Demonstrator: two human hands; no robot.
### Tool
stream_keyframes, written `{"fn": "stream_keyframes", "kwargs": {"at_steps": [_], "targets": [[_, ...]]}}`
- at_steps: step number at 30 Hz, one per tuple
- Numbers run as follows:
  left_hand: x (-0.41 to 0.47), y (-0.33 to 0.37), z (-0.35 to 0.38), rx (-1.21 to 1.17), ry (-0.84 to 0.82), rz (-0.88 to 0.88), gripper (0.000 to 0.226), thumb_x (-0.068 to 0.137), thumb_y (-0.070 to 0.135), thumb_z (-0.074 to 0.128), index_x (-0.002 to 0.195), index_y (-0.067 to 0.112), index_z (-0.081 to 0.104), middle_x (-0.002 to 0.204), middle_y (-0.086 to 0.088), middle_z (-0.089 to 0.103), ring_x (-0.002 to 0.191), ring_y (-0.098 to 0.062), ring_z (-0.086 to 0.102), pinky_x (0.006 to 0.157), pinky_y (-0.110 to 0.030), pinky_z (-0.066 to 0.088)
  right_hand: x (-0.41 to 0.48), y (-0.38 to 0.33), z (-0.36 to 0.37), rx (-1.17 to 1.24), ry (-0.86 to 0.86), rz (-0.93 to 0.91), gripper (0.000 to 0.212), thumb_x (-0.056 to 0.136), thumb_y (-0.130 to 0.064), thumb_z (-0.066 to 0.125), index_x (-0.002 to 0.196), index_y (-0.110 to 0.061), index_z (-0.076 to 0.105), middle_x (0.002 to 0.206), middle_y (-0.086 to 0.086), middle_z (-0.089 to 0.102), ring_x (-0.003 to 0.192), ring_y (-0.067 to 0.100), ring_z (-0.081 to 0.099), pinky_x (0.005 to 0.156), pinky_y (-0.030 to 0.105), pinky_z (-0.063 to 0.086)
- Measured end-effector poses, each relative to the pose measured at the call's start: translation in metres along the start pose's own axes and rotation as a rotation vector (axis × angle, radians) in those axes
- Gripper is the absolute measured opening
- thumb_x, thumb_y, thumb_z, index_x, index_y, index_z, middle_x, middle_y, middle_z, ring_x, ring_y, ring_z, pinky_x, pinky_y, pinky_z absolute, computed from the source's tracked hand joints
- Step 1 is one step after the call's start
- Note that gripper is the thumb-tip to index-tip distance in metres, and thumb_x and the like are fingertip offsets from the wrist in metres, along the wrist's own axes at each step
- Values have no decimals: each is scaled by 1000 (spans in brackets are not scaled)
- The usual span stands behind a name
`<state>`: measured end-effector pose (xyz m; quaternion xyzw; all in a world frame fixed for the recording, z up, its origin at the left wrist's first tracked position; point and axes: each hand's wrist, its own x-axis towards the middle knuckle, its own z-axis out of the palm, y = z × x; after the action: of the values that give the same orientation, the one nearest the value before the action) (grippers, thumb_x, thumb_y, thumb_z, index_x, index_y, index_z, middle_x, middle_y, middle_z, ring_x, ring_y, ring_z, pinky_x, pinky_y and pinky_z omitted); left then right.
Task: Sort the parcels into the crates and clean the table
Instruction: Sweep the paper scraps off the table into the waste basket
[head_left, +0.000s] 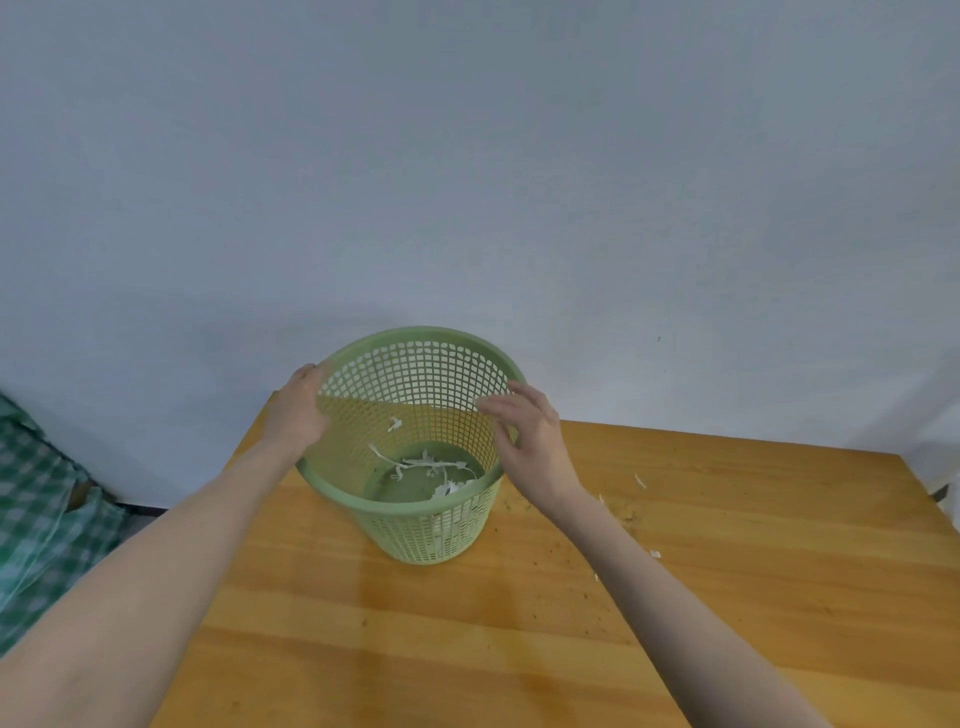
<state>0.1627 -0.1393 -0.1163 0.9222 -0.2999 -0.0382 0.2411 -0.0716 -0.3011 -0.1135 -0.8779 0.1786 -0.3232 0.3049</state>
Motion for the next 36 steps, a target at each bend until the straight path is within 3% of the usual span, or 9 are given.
{"fn": "stream_keyframes", "kwargs": {"at_steps": [3, 6, 12, 14, 16, 20, 24, 29, 36], "targets": [[-15, 8, -4, -253, 121, -74, 64, 76, -14, 52, 135, 9, 51, 136, -12, 53, 124, -27, 49, 102, -29, 36, -7, 1, 8, -21, -37, 89, 20, 82, -7, 68, 99, -16, 75, 88, -2, 71, 102, 19, 56, 100, 41, 39], [-38, 14, -11, -387, 187, -136, 62, 75, -16, 49, 131, 10, 56, 127, -11, 60, 118, -25, 55, 93, -22, 36, -24, 0, 6, -51, 70, 153, 23, 74, -2, 72, 93, -15, 74, 71, -4, 58, 86, 16, 47, 88, 46, 44], [-73, 22, -23, -470, 217, -190, 63, 74, -17, 46, 129, 14, 59, 127, -9, 60, 120, -24, 53, 99, -25, 38, -45, -6, -18, 142, -27, 488, 76, 80, 5, 56, 146, -15, 24, 137, 6, 31, 117, 19, 38, 88, 28, 49], [-86, 24, -25, -509, 224, -214, 62, 76, -16, 46, 128, 14, 59, 126, -7, 60, 119, -23, 54, 98, -27, 41, -53, -6, -28, 302, -112, 689, 70, 88, -6, 55, 148, -13, 20, 140, 4, 36, 115, 19, 46, 85, 30, 52], [-100, 27, -26, -569, 233, -237, 60, 78, -16, 44, 129, 14, 57, 125, -7, 60, 116, -24, 55, 93, -27, 43, -65, -7, -36, 364, -222, 789, 47, 92, -15, 52, 137, -12, 37, 123, 6, 52, 106, 21, 55, 84, 36, 51], [-119, 34, -26, -678, 267, -333, 53, 84, -10, 49, 133, 10, 50, 131, -10, 54, 116, -26, 54, 93, -34, 46, -90, -14, -48, 469, -304, 825, 26, 93, -14, 47, 118, -16, 44, 110, 8, 62, 93, 23, 66, 75, 41, 59], [-139, 43, -26, -778, 298, -343, 34, 83, -7, 54, 114, 5, 62, 107, -6, 63, 95, -22, 59, 82, -29, 45, -113, -26, -61, 584, -201, 787, 26, 93, -8, 47, 118, -13, 45, 106, 6, 62, 87, 18, 68, 61, 30, 59], [-159, 61, -32, -953, 148, -365, 14, 86, 4, 57, 98, 6, 65, 80, -3, 64, 78, -25, 62, 75, -35, 51, -144, -35, -81, 601, -54, 803, 23, 93, -6, 48, 115, -12, 46, 108, 10, 61, 91, 23, 66, 63, 34, 60], [-223, 81, -42, -1034, -315, -223, 19, 92, 14, 57, 110, 18, 61, 98, -6, 68, 83, -20, 64, 75, -36, 53, -219, -61, -128, 649, 182, 876, 21, 87, -1, 50, 106, -6, 56, 90, 15, 65, 76, 30, 70, 57, 36, 59]]}}
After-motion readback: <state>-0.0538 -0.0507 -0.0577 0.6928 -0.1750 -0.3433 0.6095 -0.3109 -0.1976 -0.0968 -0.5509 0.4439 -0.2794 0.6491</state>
